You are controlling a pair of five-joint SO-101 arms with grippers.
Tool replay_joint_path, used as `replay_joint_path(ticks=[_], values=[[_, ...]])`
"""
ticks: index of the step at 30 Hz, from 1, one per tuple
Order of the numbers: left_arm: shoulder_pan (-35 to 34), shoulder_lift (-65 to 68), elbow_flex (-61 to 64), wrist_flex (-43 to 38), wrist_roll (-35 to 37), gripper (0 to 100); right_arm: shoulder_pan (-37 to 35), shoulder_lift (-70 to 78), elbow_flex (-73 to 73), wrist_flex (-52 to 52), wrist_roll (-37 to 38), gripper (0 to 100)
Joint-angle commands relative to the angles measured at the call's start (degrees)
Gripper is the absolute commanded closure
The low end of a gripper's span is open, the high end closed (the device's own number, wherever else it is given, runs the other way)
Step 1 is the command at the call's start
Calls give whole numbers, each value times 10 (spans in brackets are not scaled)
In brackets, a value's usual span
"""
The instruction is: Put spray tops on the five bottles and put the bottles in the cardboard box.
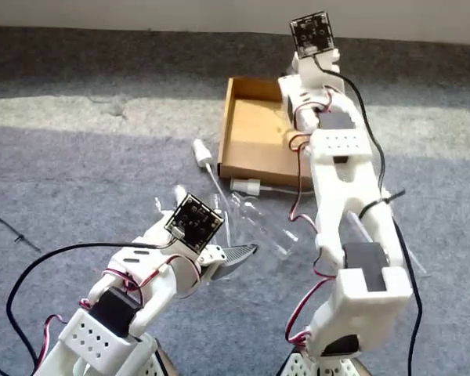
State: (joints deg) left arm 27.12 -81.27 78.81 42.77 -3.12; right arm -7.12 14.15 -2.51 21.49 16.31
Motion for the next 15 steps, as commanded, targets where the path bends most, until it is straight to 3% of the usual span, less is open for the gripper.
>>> replay_joint_path(ticks=[1, 15], values=[[10, -1, -1, -12, 4, 675, 25, 40, -86, -15, 4, 995], [12, -1, -1, -12, 4, 675, 36, 155, -200, -16, 2, 995]])
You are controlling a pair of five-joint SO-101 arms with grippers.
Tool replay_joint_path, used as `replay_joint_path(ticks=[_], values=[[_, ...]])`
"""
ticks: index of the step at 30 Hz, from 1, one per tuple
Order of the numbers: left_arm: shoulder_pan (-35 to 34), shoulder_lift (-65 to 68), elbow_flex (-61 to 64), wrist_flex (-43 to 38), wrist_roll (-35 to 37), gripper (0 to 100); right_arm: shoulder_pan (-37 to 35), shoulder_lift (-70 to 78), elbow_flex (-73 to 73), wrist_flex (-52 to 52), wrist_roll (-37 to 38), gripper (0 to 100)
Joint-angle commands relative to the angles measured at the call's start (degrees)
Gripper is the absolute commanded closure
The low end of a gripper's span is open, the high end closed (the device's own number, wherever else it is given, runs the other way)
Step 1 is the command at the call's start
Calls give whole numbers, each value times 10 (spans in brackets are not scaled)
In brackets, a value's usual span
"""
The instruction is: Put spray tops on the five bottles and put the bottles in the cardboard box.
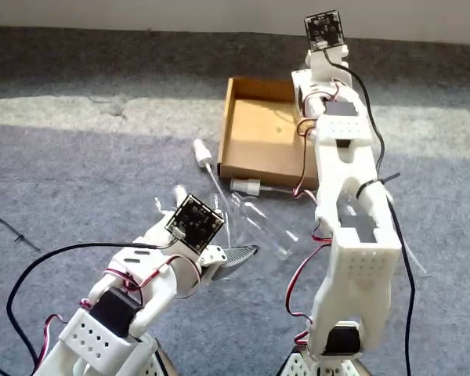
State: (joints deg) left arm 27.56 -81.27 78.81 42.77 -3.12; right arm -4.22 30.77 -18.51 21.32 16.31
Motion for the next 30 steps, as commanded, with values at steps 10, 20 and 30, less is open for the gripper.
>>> replay_joint_path(ticks=[10, 20, 30], values=[[7, -1, -1, -11, 4, 675, 29, 6, -36, -90, -85, 995], [7, -1, 0, -11, 4, 675, 28, 7, -32, -105, -84, 995], [7, -1, 0, -11, 4, 675, 22, 7, 16, -108, -82, 993]])
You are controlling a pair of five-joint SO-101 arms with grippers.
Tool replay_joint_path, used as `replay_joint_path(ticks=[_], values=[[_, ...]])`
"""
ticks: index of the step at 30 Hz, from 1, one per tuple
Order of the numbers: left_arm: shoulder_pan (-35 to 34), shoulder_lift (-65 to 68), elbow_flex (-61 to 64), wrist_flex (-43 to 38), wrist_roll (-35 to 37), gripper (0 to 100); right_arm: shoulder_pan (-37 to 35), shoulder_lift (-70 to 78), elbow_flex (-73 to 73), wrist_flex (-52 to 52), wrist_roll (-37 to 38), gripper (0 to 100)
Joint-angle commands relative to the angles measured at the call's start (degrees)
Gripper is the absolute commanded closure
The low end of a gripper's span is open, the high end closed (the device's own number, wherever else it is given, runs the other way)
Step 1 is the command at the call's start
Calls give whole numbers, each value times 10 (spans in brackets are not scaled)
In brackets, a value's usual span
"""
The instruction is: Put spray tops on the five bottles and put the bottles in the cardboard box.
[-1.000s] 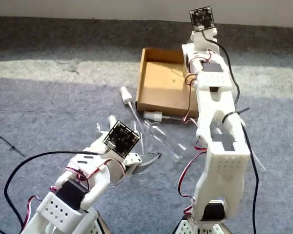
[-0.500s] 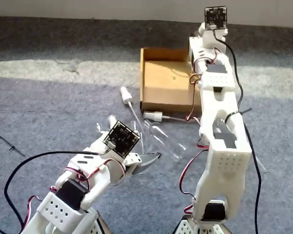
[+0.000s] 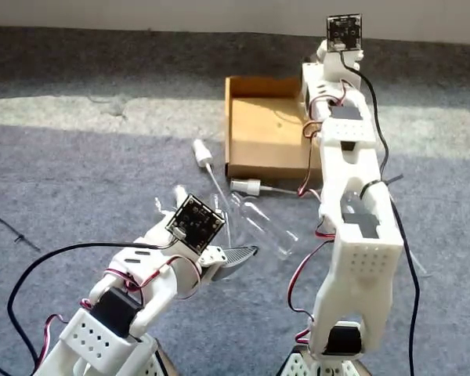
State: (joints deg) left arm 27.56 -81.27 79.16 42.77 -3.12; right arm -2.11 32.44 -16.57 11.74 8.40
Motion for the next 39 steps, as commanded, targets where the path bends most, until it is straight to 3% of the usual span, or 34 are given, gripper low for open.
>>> replay_joint_path(ticks=[1, 8, 17, 33, 39], values=[[7, -1, -4, -11, 4, 675, 0, -10, 0, -12, -3, 993], [7, -1, -4, -11, 4, 675, -1, -10, 15, -12, -3, 988], [7, -1, -4, -11, 4, 675, -1, -11, 15, -8, -3, 810], [7, -1, -4, -12, 4, 675, -3, -15, 15, -7, 10, 770], [7, -1, -4, -12, 4, 675, -16, -15, 10, 56, 41, 730]])
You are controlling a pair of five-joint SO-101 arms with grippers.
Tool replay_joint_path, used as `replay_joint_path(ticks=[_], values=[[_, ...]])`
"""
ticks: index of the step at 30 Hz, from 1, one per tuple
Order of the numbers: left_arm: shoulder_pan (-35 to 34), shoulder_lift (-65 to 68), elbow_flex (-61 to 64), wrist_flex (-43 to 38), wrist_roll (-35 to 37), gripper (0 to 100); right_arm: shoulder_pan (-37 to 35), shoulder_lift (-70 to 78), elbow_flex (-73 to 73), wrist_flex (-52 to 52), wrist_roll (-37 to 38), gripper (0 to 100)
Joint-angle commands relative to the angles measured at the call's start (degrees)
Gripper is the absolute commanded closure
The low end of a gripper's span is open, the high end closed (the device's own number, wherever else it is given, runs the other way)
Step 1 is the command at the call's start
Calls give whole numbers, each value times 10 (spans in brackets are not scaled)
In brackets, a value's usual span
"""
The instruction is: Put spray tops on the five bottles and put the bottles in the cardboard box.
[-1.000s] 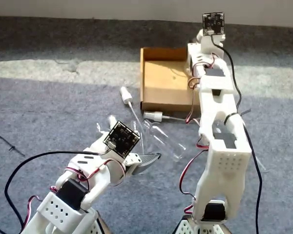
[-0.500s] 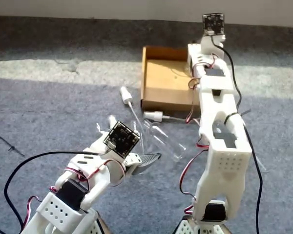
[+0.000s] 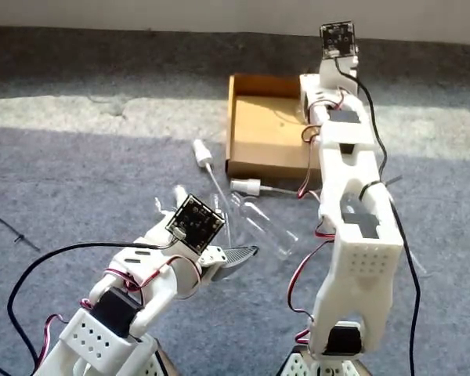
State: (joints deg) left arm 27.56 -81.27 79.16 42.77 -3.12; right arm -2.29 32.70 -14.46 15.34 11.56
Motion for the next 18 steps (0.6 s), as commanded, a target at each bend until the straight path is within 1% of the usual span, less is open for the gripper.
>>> replay_joint_path(ticks=[1, 11, 18], values=[[7, -1, -4, -12, 4, 675, -15, -18, -11, 20, 11, 730], [7, -1, -4, -13, 4, 675, -16, -20, -12, 21, 12, 730], [7, -1, -4, -13, 4, 675, -22, -69, -12, 24, 11, 730]])
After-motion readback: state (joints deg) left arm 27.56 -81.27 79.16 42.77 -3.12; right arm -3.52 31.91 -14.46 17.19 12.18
